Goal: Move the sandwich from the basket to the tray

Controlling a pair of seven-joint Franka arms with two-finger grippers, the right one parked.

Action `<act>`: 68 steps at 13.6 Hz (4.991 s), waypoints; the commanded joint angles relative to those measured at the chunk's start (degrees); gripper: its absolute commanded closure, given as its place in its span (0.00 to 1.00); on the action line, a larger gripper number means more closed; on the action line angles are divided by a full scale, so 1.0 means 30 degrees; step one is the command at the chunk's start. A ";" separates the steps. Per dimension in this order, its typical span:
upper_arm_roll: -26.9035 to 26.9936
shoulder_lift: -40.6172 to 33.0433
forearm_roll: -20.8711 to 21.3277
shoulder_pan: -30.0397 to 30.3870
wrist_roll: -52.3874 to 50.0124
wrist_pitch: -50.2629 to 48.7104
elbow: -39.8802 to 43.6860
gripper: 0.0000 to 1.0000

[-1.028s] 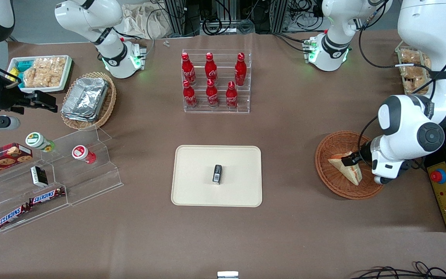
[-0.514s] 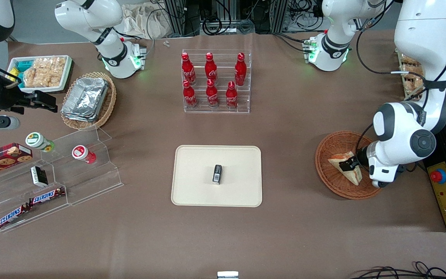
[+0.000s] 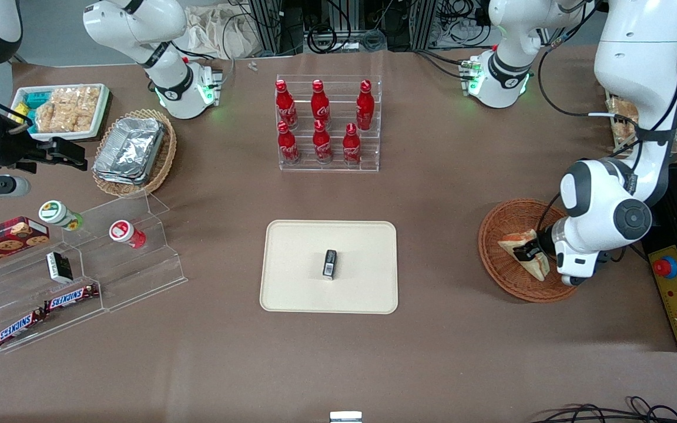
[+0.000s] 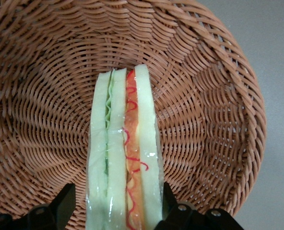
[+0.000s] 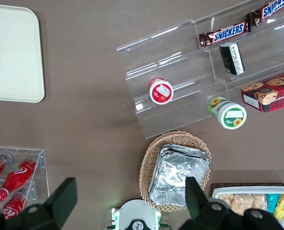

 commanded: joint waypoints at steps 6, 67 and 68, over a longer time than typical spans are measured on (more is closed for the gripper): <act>-0.0013 -0.1061 -0.0035 -0.0194 -0.1569 -0.2095 0.1342 0.86; -0.3997 0.1166 0.1577 -0.1925 0.3785 -1.3588 1.0897 0.01; -0.3968 0.0725 0.1664 -0.1545 0.4168 -1.3879 1.0925 0.01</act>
